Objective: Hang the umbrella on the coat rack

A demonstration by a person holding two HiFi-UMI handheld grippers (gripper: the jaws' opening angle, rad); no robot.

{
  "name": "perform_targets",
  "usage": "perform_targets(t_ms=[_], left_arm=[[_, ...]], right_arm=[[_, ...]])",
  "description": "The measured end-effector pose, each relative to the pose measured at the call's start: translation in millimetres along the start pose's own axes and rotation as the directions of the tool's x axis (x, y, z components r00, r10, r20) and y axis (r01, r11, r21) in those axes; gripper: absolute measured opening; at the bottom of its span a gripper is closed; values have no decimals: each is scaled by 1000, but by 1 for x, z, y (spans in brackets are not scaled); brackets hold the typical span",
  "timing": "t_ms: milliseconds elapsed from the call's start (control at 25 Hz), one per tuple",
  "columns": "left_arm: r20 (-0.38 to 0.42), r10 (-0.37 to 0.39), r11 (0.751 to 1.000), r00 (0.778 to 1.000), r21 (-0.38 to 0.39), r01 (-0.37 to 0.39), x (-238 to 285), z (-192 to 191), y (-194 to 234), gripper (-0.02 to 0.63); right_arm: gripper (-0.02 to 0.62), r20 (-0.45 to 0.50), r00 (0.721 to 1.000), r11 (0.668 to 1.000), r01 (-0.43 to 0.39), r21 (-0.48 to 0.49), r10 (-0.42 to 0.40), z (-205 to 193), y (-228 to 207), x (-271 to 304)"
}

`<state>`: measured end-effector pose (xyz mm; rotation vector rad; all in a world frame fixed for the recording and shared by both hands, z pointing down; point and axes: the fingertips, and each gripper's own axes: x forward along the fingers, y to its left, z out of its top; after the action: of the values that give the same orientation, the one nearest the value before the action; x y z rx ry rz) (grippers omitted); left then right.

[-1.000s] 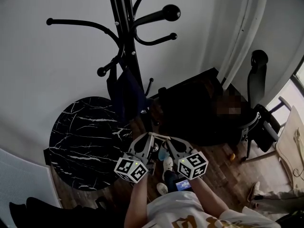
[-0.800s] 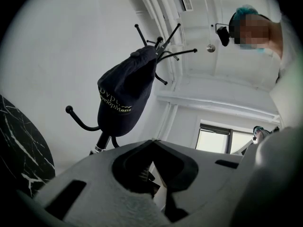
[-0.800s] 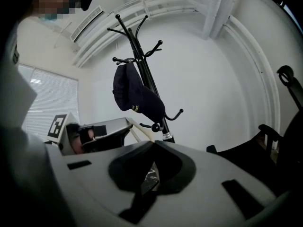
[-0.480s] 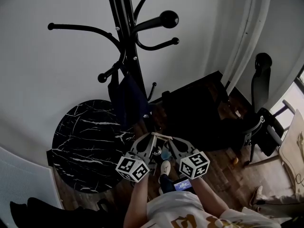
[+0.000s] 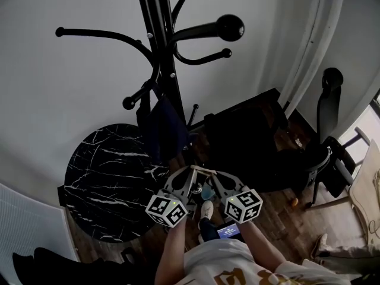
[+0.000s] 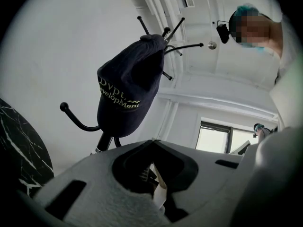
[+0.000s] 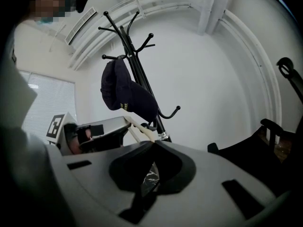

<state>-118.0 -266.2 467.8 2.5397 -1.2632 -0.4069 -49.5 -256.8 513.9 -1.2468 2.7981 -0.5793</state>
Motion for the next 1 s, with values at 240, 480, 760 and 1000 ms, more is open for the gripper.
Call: perform_targets(t_ms=[240,480,760,1000], left_arm=[[-5,-5,1000,1000,-3,5,8,-1,6,18],[-14,-3,1000,1000,-9,2,14,-3,12,18],[-30,1,1000,1000,-17,-2,20,-8,19,18],[-40,6,999,999,-31,-8,26,-13,27,18]], right_arm=[[11,-3,1000,1000,9,3,-9,2,-7,7],[11,-10,1000,1000,13,8,-13,2,-13,12],[11,-20,1000,1000,20,17,-20,0,-21,19],[11,-40,999,999,23,24,-22,-4,-28,27]])
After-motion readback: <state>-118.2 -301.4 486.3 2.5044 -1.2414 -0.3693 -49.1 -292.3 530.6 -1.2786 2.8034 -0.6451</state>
